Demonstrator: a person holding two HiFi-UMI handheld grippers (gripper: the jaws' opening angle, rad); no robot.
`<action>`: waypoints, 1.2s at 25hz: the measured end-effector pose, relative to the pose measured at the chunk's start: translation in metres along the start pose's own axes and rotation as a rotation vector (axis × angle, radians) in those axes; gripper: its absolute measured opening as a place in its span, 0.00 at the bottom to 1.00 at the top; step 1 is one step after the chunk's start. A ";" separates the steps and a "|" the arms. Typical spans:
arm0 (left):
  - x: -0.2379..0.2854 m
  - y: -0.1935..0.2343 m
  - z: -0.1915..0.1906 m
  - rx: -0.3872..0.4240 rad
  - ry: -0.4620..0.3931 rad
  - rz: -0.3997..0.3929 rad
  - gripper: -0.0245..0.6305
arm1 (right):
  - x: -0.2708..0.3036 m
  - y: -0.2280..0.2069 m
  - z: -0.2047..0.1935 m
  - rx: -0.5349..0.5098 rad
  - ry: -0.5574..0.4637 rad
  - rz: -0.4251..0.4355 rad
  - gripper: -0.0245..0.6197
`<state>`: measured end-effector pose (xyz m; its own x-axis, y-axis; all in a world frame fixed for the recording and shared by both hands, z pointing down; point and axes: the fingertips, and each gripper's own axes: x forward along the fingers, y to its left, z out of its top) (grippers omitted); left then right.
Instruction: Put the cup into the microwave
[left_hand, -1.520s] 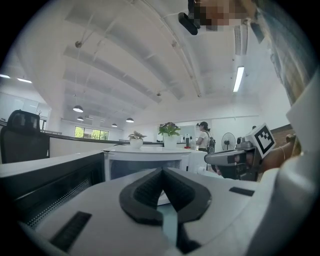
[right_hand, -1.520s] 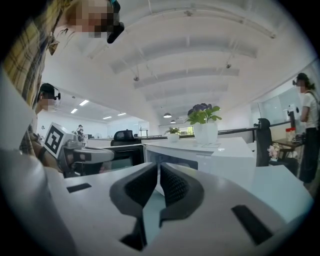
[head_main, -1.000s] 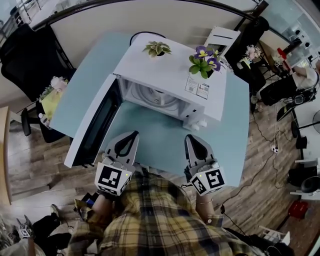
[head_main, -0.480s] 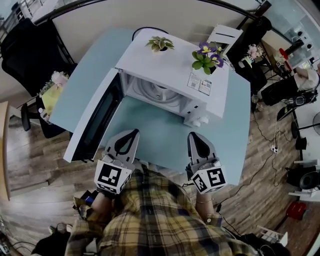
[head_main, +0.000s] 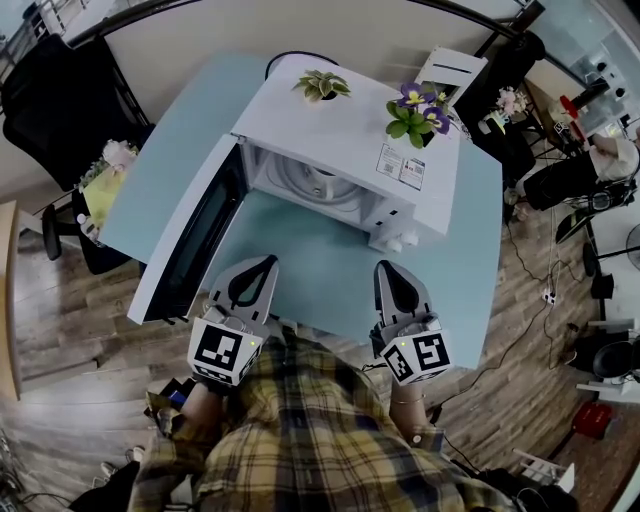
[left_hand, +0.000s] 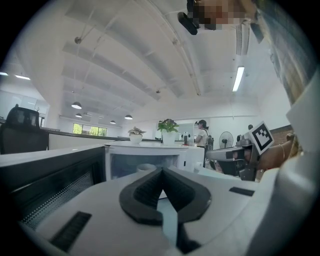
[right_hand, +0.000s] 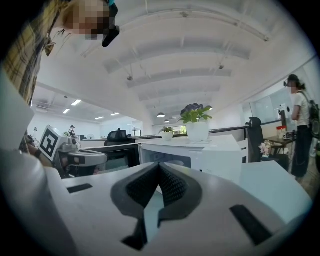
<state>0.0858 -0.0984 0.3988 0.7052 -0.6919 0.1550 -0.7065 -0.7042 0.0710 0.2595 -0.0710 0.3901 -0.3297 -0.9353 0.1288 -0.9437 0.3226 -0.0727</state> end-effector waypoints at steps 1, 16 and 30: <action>0.000 0.000 0.000 0.000 0.002 -0.001 0.02 | 0.000 -0.001 0.000 0.001 0.001 -0.002 0.04; 0.005 -0.003 0.000 0.003 -0.001 0.011 0.02 | 0.005 -0.006 -0.003 -0.004 0.004 0.020 0.04; 0.006 -0.006 0.001 0.006 0.002 0.026 0.02 | 0.000 -0.009 -0.008 0.010 0.001 0.025 0.04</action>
<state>0.0939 -0.0983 0.3982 0.6865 -0.7097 0.1585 -0.7242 -0.6868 0.0612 0.2675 -0.0724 0.3991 -0.3532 -0.9268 0.1277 -0.9349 0.3444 -0.0857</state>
